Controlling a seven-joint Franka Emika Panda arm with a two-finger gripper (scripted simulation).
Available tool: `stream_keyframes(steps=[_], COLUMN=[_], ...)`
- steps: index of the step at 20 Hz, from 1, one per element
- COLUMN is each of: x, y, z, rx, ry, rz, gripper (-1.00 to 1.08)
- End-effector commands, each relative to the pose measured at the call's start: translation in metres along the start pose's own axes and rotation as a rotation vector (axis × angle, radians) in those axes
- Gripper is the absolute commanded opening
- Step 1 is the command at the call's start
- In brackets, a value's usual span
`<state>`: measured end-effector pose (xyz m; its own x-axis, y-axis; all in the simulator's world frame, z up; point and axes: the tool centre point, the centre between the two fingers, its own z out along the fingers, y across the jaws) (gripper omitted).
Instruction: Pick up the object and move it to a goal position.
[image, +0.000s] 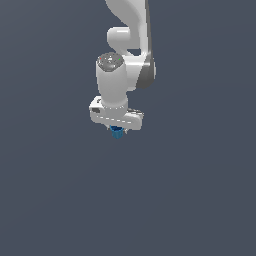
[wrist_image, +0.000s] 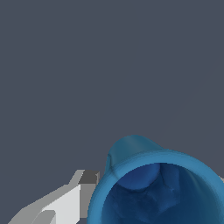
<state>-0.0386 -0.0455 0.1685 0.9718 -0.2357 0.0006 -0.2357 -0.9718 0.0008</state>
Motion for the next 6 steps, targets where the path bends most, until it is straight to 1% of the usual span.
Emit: stream_keyframes(steps=[1,6], x=[0.0027,0.0050], y=[-0.0031,-0.0056], z=[-0.0087,-0.0143], rx=[0.000,0.000], ry=[0.000,-0.001], rz=[0.000,0.000], gripper=[-1.00,-1.00])
